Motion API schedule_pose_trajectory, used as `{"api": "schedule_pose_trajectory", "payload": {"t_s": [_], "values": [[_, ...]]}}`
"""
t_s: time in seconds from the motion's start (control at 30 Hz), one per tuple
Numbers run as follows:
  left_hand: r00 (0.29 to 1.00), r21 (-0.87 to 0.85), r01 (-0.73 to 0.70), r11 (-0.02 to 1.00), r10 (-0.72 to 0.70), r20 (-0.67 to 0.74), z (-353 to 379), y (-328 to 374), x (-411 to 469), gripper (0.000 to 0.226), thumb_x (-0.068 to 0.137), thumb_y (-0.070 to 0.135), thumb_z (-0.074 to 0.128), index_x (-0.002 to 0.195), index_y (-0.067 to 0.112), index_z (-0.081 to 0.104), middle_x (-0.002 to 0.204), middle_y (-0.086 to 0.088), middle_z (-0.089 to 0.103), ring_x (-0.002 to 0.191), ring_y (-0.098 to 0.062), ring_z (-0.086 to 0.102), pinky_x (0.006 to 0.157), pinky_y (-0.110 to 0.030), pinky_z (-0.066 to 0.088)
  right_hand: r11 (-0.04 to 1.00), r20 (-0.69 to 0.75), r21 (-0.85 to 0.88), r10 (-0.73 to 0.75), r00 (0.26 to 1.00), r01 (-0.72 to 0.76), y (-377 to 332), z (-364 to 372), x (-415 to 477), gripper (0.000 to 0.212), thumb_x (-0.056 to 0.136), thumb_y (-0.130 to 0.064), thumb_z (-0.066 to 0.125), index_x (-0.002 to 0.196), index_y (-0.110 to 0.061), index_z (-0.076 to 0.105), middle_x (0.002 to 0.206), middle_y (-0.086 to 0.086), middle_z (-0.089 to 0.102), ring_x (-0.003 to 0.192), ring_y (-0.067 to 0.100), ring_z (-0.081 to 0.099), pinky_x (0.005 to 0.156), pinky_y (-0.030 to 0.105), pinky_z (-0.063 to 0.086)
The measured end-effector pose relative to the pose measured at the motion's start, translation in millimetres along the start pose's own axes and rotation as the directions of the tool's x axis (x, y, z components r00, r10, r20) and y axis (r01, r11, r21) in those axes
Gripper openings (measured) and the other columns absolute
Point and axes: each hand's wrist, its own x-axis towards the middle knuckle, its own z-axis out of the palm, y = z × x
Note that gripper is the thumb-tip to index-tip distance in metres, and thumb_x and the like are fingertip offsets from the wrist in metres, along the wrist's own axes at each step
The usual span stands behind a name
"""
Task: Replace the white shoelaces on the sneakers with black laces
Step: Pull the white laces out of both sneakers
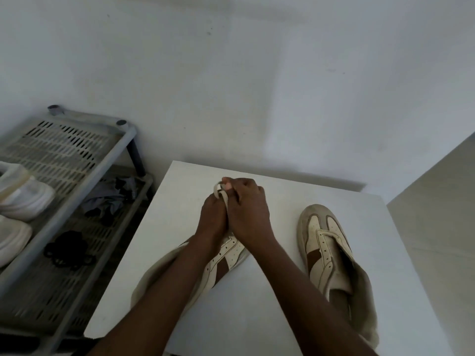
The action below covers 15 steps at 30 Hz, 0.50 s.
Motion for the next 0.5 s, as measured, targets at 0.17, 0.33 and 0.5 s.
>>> {"api": "schedule_pose_trajectory", "payload": {"t_s": [0.17,0.33,0.5], "values": [[0.988,0.141,-0.103,0.985,0.117,-0.097,-22,5,3,0.028,0.095,0.035,0.047,0.104,0.012,0.059,0.097,-0.002,0.065,0.089,-0.019,0.063,0.073,-0.035,0.053,0.816,0.302,0.549,0.01,0.953,-0.182,-8,12,-28,0.053,0.098,-0.053,0.031,0.145,-0.029,0.041,0.146,-0.011,0.045,0.135,0.005,0.039,0.113,0.029,0.033],[0.997,0.01,-0.076,0.997,0.076,-0.003,-38,18,-3,0.034,0.102,0.022,0.036,0.13,0.009,0.051,0.122,-0.007,0.06,0.116,-0.027,0.057,0.088,-0.031,0.047,0.767,0.186,0.624,0.038,0.982,-0.148,-25,51,-15,0.058,0.095,-0.053,0.041,0.149,-0.032,0.032,0.15,-0.012,0.04,0.135,0.003,0.038,0.114,0.035,0.034],[0.999,-0.529,0.022,0.849,0.006,0.051,-73,28,16,0.024,0.084,0.012,0.046,0.098,0.004,0.064,0.097,-0.011,0.066,0.095,-0.022,0.061,0.087,-0.029,0.046,0.85,0.076,0.521,0.053,0.996,-0.085,-52,90,10,0.044,0.099,-0.043,0.039,0.138,-0.027,0.048,0.132,-0.005,0.06,0.12,0.01,0.056,0.106,0.041,0.043]]}}
